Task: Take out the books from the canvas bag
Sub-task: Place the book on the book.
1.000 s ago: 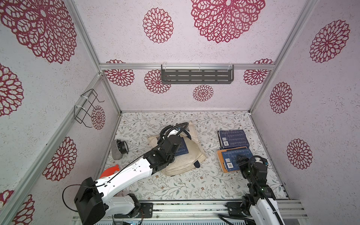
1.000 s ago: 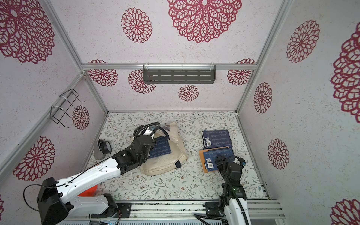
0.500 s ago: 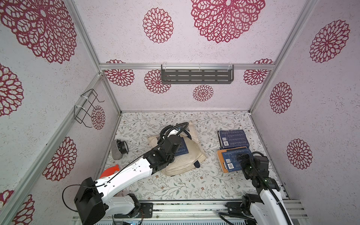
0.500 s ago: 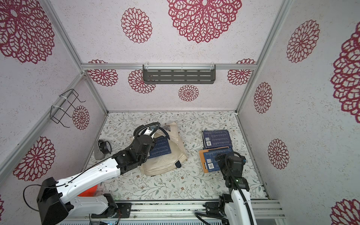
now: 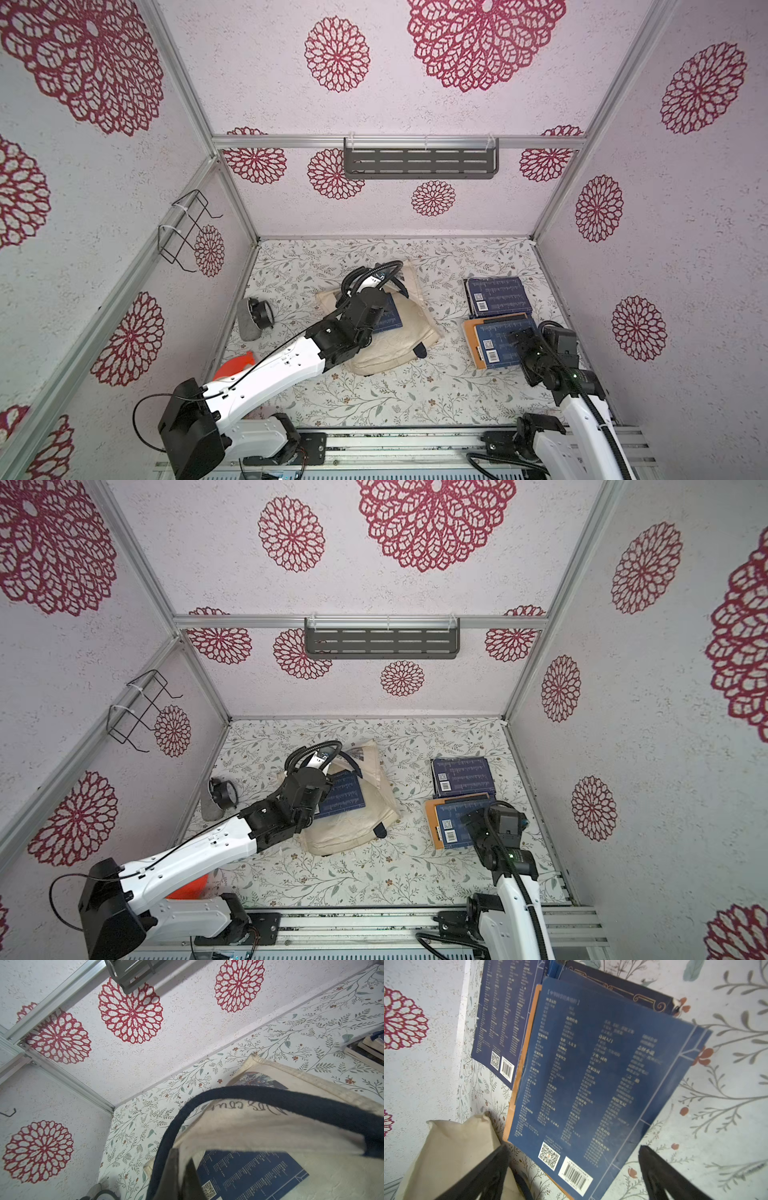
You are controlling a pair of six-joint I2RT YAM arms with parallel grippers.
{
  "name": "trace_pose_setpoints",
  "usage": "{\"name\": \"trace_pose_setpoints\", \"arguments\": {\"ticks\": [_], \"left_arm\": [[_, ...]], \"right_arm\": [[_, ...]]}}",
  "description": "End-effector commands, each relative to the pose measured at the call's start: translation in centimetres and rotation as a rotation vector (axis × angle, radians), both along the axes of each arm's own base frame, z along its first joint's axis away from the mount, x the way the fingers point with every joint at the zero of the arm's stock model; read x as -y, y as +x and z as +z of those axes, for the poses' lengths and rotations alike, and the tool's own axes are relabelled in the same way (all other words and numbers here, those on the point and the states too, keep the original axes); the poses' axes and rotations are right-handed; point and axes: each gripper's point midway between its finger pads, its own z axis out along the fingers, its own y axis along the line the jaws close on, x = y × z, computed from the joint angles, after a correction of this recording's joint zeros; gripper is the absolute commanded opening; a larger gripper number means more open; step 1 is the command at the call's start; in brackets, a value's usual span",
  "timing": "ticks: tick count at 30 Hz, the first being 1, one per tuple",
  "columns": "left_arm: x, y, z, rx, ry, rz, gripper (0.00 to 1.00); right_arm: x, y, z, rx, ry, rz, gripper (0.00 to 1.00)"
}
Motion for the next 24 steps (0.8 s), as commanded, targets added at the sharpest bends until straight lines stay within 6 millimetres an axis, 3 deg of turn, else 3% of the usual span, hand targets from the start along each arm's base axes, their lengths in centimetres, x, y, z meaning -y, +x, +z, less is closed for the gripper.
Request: {"name": "trace_pose_setpoints", "arguments": {"ticks": [1,5,13,24], "left_arm": [[-0.5,0.3,1.4,0.022,-0.035,0.027,0.00],[-0.5,0.3,1.4,0.020,-0.038,0.025,0.00],[-0.1,0.3,1.2,0.006,-0.048,0.013,0.00],[-0.2,0.7,1.0,0.000,-0.041,0.027,0.00]], "right_arm": [[0.3,-0.1,1.3,0.014,-0.006,-0.020,0.99],[0.4,0.4,3.5,0.084,-0.032,0.001,0.99],[-1.4,1.9,7.9,0.339,-0.006,0.085,0.99],[-7.2,3.5,9.5,0.433,-0.031,0.253,0.99]]}}
